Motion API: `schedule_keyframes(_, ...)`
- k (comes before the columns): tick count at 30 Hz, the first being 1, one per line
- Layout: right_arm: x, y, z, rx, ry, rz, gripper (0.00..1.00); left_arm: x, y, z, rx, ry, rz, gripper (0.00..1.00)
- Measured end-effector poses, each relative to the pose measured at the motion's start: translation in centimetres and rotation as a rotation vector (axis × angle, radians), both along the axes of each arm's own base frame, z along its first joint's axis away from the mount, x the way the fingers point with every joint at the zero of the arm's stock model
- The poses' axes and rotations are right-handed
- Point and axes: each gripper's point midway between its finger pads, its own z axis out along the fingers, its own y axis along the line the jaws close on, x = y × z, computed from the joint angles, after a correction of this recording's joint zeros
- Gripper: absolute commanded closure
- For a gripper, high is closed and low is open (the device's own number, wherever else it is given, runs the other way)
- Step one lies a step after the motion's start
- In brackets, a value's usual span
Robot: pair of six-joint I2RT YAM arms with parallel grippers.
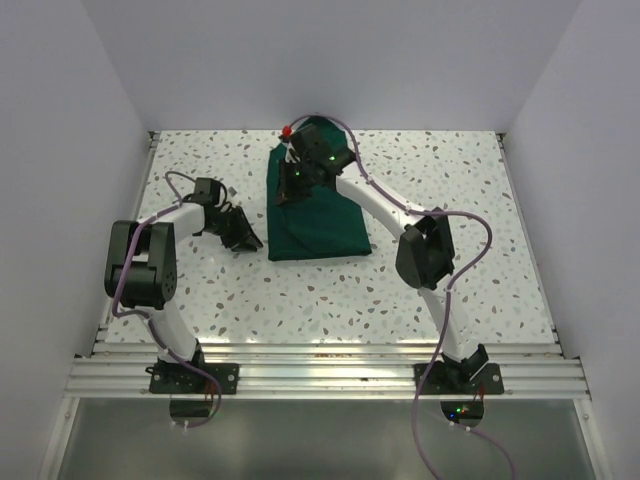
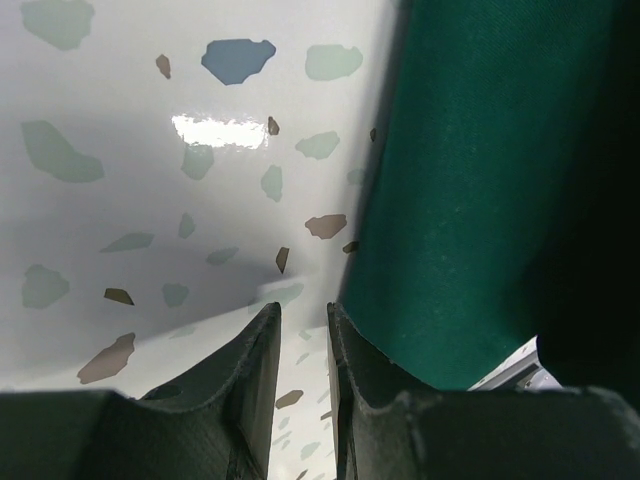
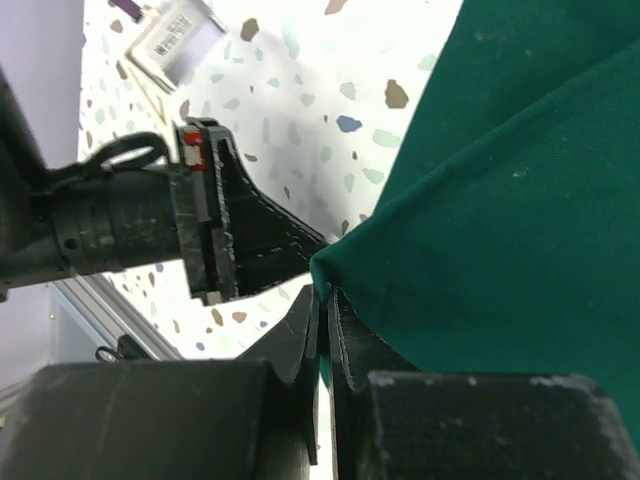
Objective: Prepare the surgical pack
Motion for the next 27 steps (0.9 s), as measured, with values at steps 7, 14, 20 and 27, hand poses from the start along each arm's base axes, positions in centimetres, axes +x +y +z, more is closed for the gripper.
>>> schedule_keyframes(7,1.0,0.2,2.0,0.026,-0.046,-0.020,1.00,0.1,-0.4,0.1,-0.008,-0.007,-0.008,0.72)
schedule_keyframes(14,3.3,-1.0,1.7,0.009,-0.071,-0.088,1.00,0.0,-0.4,0.1,-0.011,-0.007,-0.010,0.71)
schedule_keyframes(20,5.0,-2.2,-1.0,-0.020,-0.040,-0.135,1.00,-0.2,-0.4,0.1,-0.008,0.001,-0.015,0.68)
schedule_keyframes(27,4.3,-1.6,-2.8,0.001,0.021,-0.118,0.52,0.5,-0.4,1.1,-0.010,-0.017,-0.029,0.60)
